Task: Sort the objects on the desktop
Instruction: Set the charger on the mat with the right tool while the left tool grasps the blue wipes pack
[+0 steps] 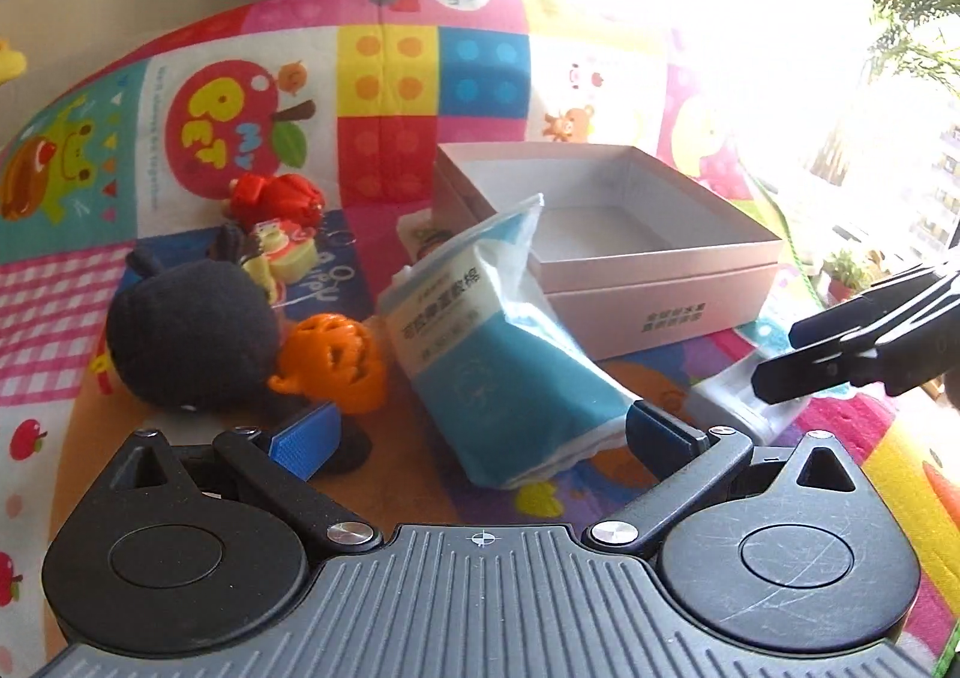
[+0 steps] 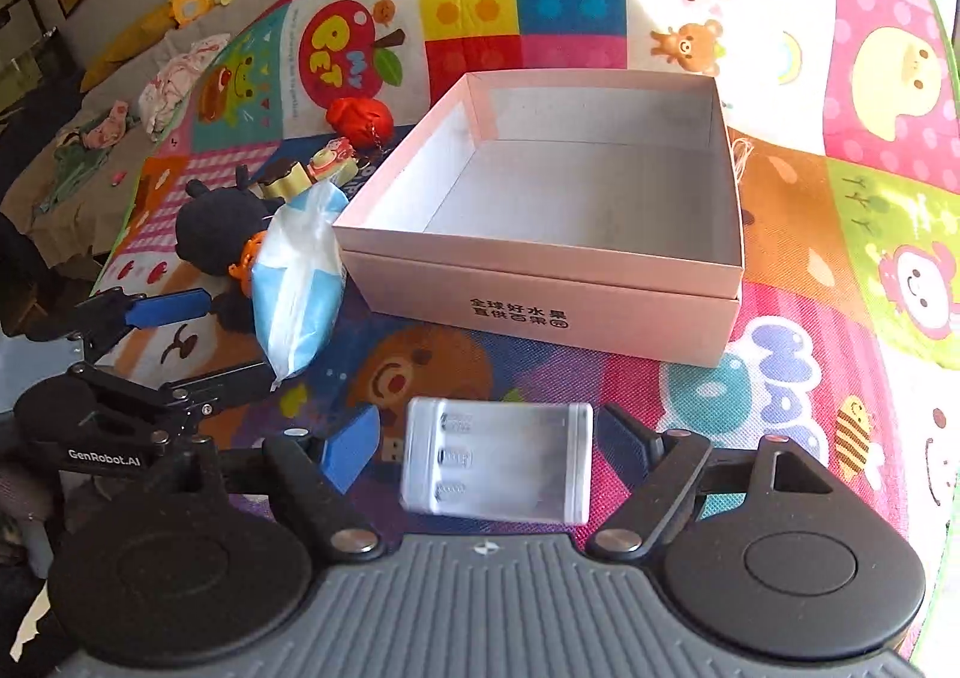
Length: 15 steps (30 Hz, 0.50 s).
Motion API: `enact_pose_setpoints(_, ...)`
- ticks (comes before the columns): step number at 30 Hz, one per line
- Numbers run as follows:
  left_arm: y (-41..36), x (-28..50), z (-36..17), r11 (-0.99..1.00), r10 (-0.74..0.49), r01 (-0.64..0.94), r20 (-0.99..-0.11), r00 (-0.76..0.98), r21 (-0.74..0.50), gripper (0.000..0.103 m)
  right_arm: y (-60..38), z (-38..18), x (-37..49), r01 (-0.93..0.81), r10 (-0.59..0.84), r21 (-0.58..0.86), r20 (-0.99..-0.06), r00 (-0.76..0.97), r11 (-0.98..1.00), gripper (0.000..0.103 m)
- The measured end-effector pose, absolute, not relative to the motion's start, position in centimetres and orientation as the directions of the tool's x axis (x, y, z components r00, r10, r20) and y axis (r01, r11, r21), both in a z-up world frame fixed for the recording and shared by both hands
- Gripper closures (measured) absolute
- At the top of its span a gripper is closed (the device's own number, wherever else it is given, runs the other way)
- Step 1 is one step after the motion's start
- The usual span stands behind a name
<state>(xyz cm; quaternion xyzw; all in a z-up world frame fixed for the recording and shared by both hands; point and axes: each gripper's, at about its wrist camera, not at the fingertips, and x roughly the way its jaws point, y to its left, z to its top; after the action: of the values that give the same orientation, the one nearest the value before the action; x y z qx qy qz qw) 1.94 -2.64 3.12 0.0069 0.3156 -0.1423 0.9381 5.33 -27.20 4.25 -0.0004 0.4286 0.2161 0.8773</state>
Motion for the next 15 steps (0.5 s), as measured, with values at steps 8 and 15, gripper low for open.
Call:
enact_pose_setpoints(8,-4.6,4.5,1.8,0.987,-0.125,0.164,-0.619,0.775,0.005,0.0,-27.8,3.9,5.6,-0.344,0.339,0.152,-0.734,0.589,0.927,0.014)
enact_pose_setpoints(15,0.1,4.6,2.6,0.992,0.055,0.022,-0.586,0.808,0.124,0.0,-27.6,2.7,5.5,-0.319,0.278,0.088,-0.735,0.618,0.943,0.005)
